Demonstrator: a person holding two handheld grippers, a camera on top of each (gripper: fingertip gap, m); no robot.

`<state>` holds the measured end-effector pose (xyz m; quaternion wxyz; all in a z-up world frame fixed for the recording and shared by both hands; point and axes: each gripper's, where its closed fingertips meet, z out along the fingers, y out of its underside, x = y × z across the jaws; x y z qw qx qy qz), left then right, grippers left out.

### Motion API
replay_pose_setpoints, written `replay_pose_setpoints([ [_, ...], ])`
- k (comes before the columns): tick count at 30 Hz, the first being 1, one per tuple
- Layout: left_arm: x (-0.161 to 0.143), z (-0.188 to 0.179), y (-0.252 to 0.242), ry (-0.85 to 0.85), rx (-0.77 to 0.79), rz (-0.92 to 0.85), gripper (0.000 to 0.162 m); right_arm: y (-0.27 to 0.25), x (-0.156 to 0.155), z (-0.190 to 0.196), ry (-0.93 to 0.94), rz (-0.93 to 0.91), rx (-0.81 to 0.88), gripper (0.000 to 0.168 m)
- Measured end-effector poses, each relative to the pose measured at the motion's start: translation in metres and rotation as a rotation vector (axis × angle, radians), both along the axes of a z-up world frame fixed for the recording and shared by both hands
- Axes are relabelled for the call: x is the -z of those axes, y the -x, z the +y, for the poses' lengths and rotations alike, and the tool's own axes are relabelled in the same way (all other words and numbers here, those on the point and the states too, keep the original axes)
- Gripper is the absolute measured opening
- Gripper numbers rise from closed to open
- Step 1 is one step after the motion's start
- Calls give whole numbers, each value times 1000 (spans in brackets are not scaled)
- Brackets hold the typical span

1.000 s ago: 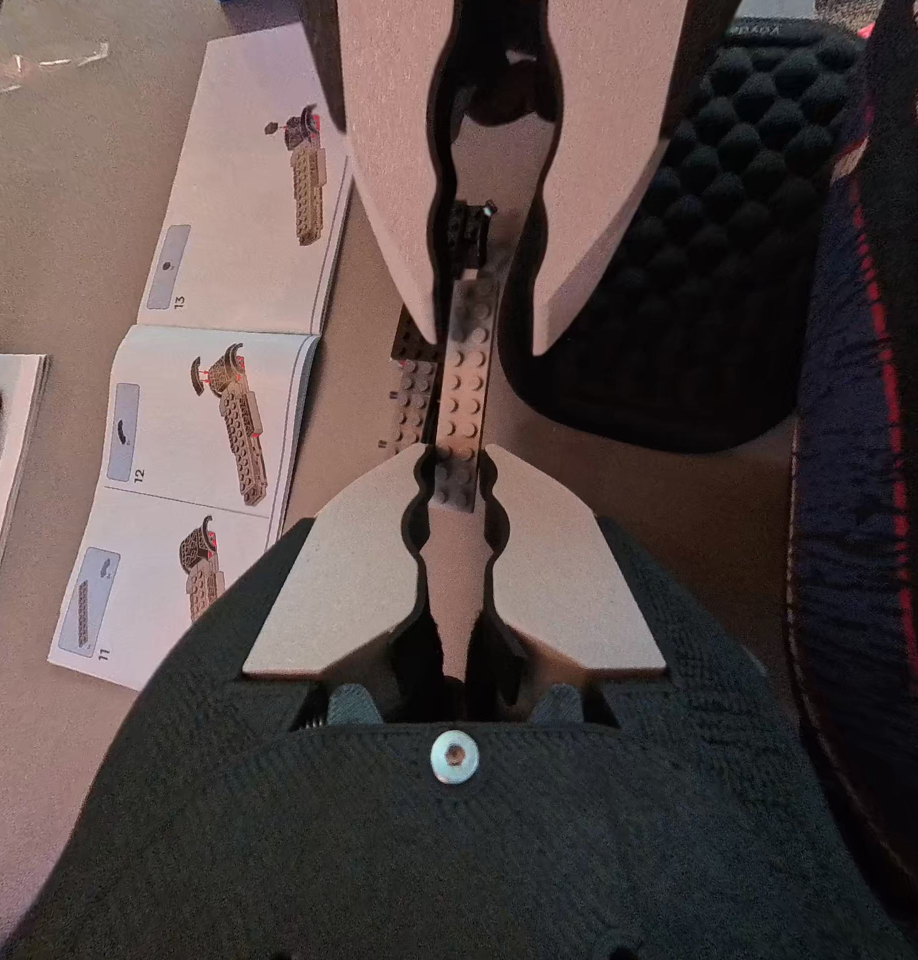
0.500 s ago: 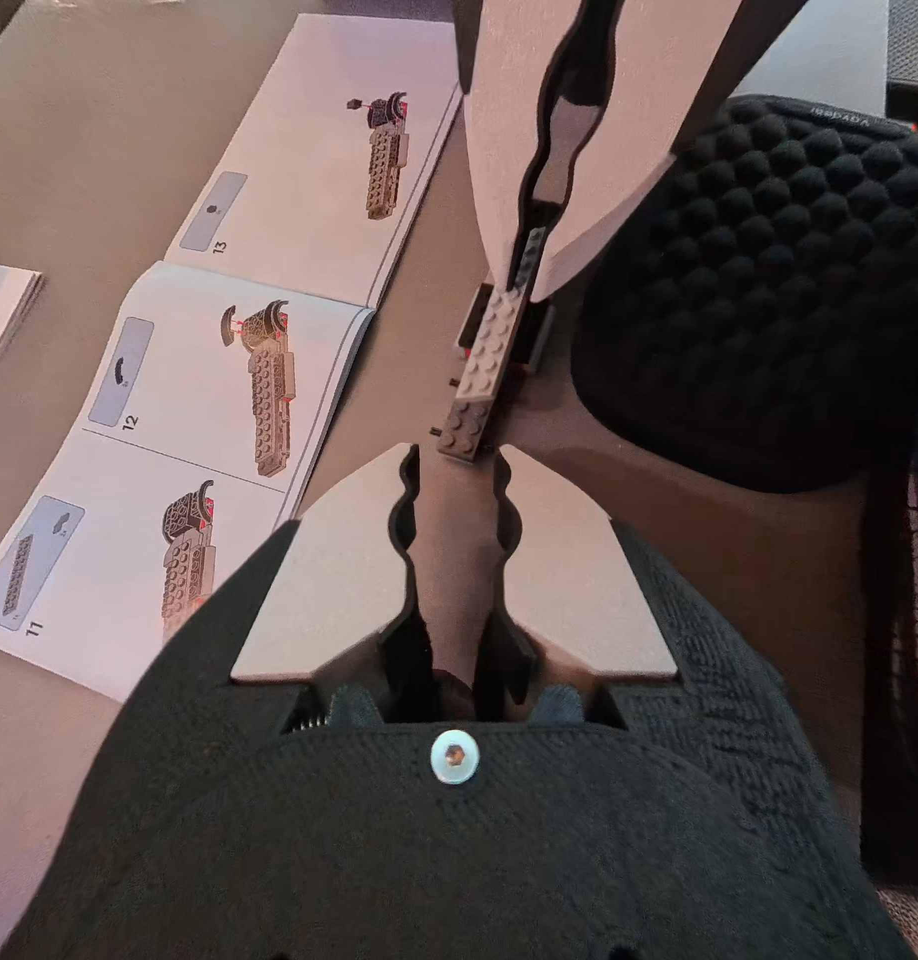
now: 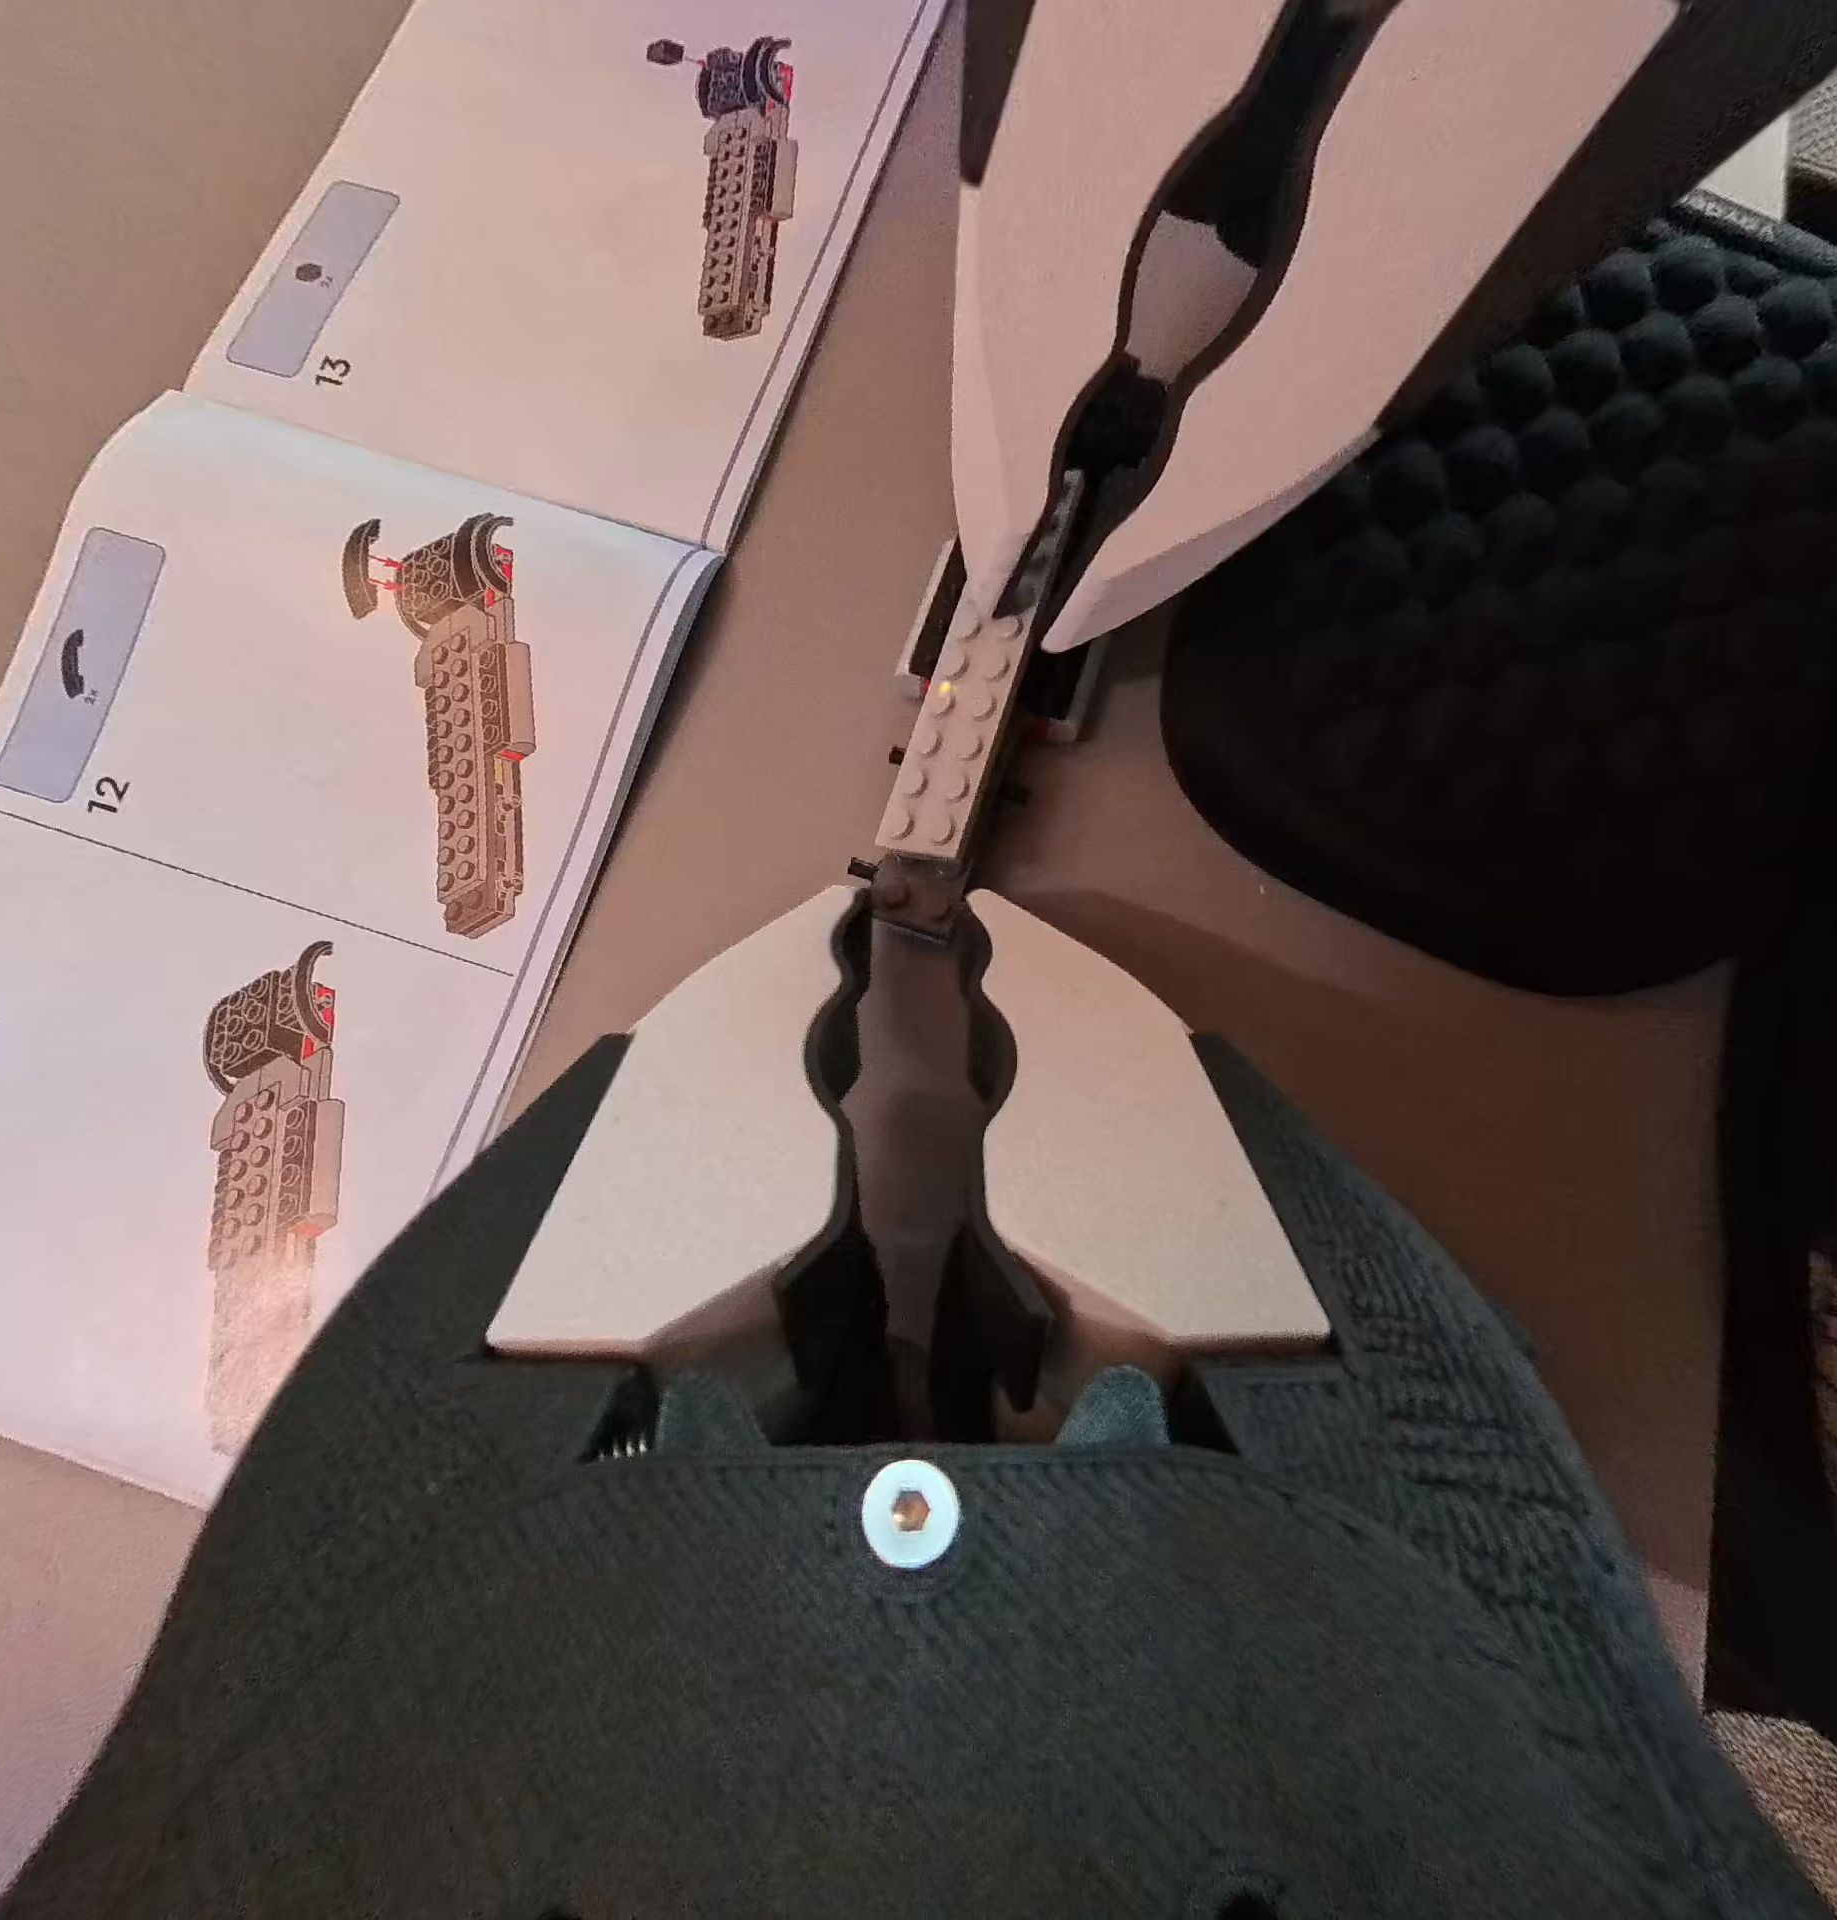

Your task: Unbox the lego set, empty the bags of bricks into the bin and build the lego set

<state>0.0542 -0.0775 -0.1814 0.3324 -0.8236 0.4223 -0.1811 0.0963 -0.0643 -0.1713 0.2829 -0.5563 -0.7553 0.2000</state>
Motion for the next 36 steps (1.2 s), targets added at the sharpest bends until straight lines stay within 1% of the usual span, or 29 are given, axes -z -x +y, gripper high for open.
replay_pose_setpoints([
  [1, 1, 0, 0, 4, 1, 2, 15, -1, 2, -1, -6, -13, -1, 7],
  [9, 1, 0, 0, 2, 0, 7, 15, 0, 2, -3, 9, 5, -13, 9],
  [12, 1, 0, 0, 3, 0, 5, 15, -2, 1, -6, 60, 4, -32, 12],
  [14, 1, 0, 0, 3, 1, 4, 15, 1, -6, -5, 101, 42, -28, 16],
  [16, 1, 0, 0, 6, 1, 1, 16, 8, -14, -4, 179, 95, -14, 17],
  [19, 1, -1, 0, 17, 2, -12, 17, 17, -9, -3, 282, 76, -8, 17],
  [23, 1, -1, 0, 28, -1, -23, 17, 22, 1, -3, 304, 30, -41, 16],
  [27, 1, 0, 0, 27, -5, -24, 16, 22, 2, -6, 280, 20, -86, 11],
  [36, 1, 0, 0, 23, -4, -23, 16, 24, 3, -5, 266, 15, -71, 12],
])
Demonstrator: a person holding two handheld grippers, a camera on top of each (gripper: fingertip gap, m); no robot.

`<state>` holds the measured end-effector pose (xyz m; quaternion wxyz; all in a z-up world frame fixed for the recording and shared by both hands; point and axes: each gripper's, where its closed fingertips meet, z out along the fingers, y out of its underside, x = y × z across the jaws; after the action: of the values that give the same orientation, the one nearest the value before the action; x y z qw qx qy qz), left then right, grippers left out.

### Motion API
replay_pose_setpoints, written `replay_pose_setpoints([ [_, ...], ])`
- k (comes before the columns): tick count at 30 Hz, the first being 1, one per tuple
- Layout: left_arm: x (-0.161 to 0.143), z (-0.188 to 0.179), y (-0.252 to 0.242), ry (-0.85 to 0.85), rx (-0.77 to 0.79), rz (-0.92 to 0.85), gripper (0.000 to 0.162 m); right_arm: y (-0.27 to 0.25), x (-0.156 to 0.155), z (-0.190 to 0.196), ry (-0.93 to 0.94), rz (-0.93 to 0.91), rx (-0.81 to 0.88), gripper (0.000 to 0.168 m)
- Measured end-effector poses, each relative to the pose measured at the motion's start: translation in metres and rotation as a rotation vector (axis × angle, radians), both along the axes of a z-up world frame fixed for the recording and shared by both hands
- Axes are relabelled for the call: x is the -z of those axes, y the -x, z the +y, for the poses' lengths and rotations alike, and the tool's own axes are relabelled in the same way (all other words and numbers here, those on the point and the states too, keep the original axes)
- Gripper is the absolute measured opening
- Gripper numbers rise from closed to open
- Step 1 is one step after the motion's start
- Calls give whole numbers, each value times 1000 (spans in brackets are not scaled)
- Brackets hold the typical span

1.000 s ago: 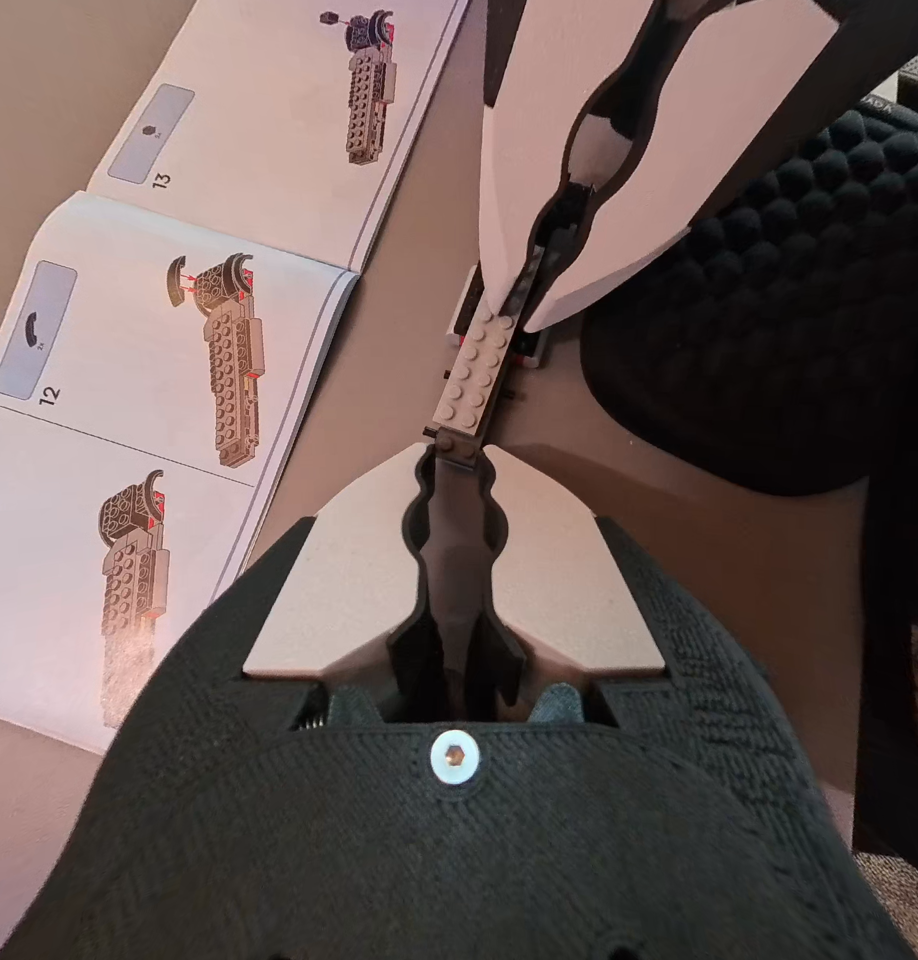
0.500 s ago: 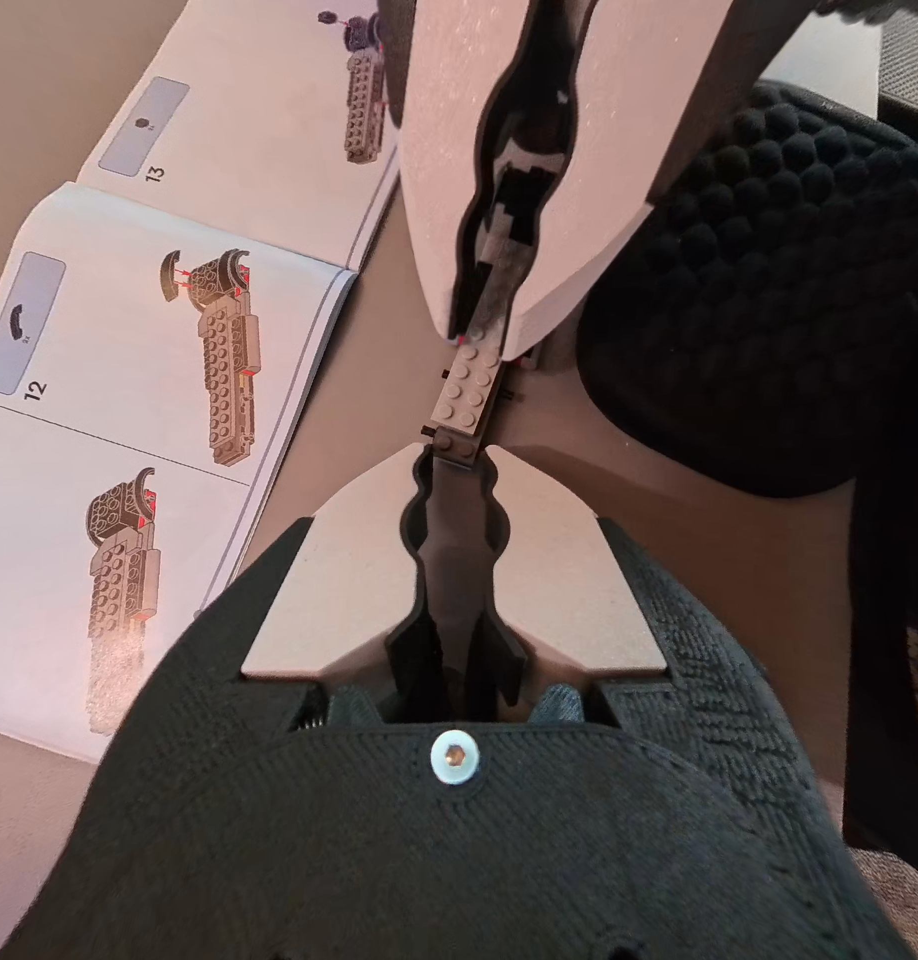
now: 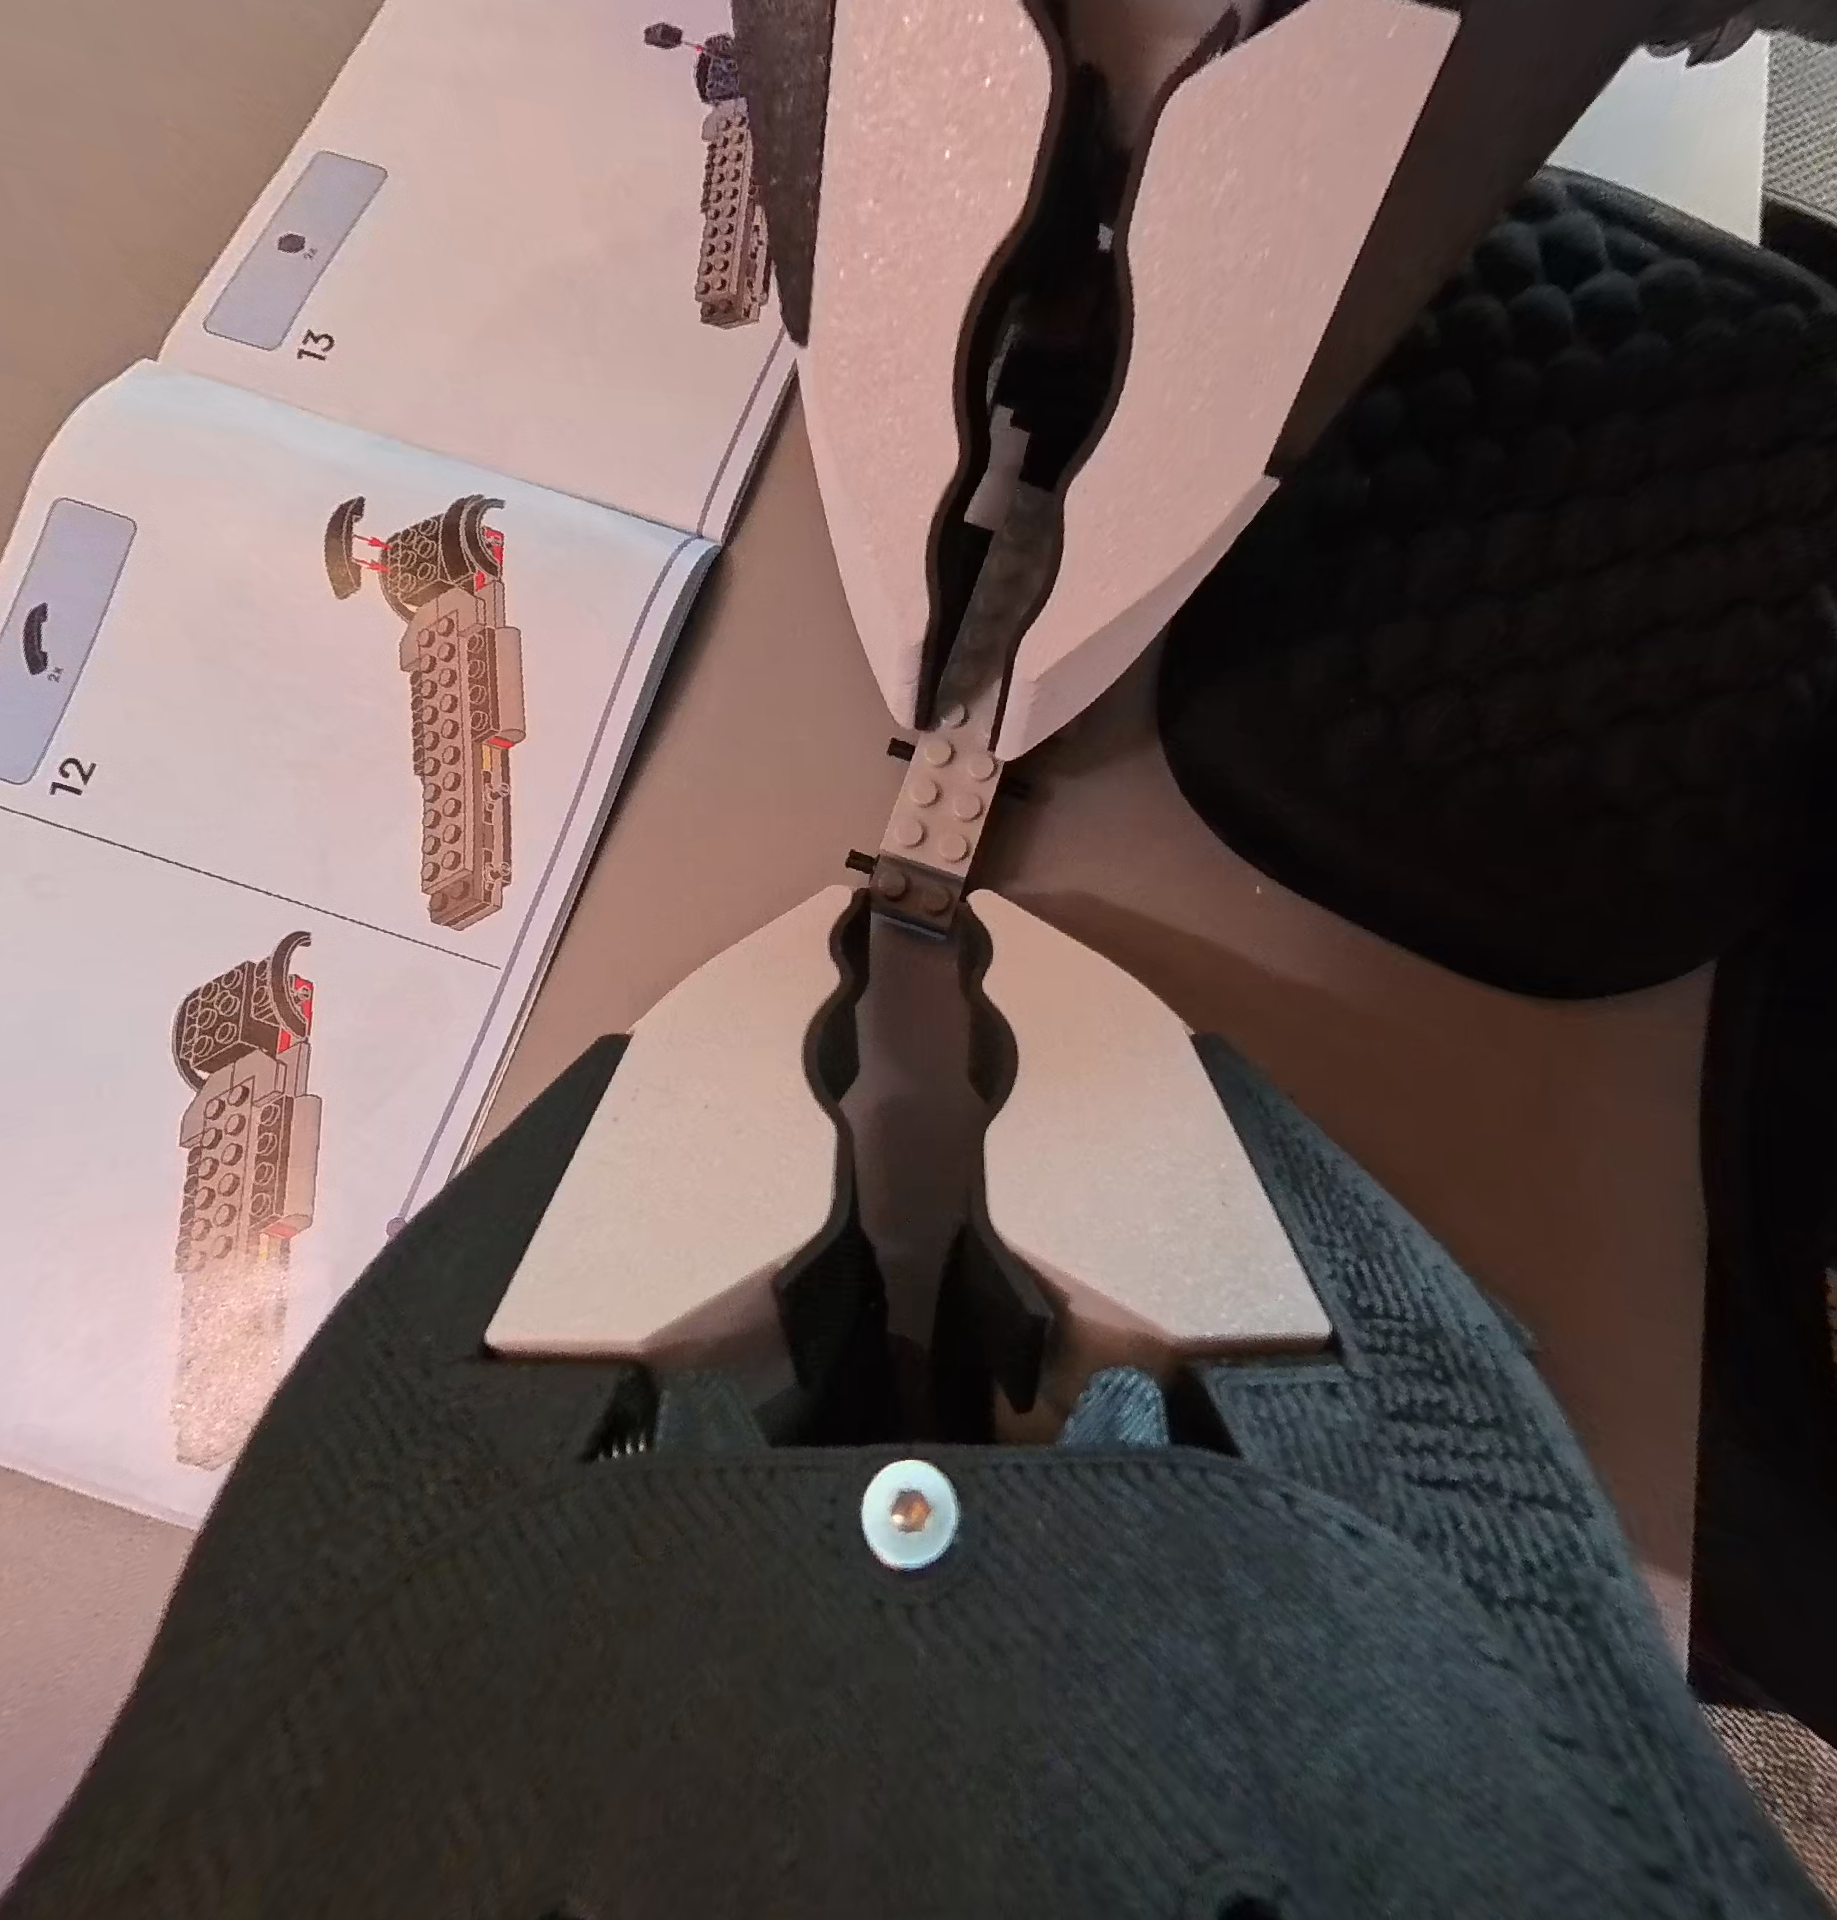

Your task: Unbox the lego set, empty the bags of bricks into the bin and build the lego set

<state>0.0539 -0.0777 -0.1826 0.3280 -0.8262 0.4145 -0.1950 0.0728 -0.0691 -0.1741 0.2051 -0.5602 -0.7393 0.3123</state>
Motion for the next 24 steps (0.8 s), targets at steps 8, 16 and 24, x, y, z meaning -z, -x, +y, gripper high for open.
replay_pose_setpoints([
  [8, -17, 5, 0, -29, -15, -111, 16, 0, 1, 0, -21, -34, -21, 11],
  [16, -7, 6, -16, -26, 125, -33, 0, 0, 1, -1, -45, -31, -28, 10],
  [24, -5, 5, -14, 27, 121, 6, 1, 1, 0, 0, -48, 28, -3, 11],
])
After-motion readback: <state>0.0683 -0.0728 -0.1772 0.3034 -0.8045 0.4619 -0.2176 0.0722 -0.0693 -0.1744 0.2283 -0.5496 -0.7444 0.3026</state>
